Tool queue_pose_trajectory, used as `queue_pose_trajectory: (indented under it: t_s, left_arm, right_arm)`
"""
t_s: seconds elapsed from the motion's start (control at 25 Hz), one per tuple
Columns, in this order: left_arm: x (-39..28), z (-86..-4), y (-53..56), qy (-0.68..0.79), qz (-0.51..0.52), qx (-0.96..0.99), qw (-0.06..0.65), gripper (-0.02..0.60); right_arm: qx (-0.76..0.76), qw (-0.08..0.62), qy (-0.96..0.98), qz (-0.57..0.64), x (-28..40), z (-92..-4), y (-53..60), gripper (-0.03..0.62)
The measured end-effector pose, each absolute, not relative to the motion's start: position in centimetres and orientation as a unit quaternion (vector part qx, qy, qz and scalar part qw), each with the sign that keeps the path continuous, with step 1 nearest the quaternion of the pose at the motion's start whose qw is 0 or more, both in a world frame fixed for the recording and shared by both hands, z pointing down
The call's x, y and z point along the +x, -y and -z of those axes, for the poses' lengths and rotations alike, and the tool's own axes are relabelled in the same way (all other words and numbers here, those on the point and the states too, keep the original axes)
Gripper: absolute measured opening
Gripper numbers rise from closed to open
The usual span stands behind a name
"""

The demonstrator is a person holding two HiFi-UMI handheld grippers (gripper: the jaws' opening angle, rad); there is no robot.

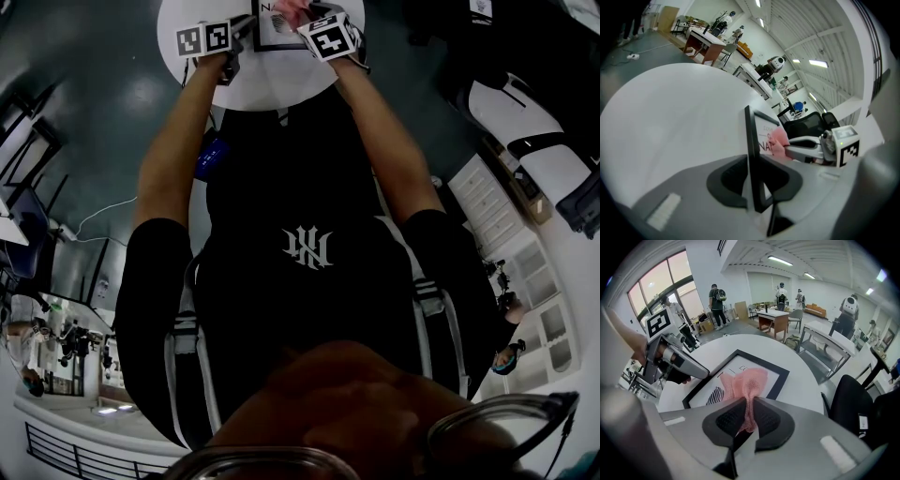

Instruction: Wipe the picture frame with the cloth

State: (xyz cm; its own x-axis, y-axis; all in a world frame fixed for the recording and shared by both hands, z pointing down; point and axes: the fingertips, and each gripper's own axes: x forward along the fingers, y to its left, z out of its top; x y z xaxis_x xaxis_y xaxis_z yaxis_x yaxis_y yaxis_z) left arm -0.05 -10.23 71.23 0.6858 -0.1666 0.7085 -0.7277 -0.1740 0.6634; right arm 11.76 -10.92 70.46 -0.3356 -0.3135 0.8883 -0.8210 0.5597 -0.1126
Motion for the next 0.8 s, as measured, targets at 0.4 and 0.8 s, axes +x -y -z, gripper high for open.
queue_pose_trajectory:
  t_s: [0.4, 0.8]
  left_arm:
    - [-0.1, -71.2, 10.2, 0.309, -0.25, 0.725, 0.563, 0.072]
    - [0.0, -71.1, 10.1, 0.304, -0.253, 0.724, 0.566, 0.058]
  right_arm:
    - [0.401, 0.452, 0.743, -0.29, 15.3, -70.5, 10.6, 0.048]
    - [0.398, 0.411, 0.764, -0.3, 12.6, -67.4, 10.6, 0.048]
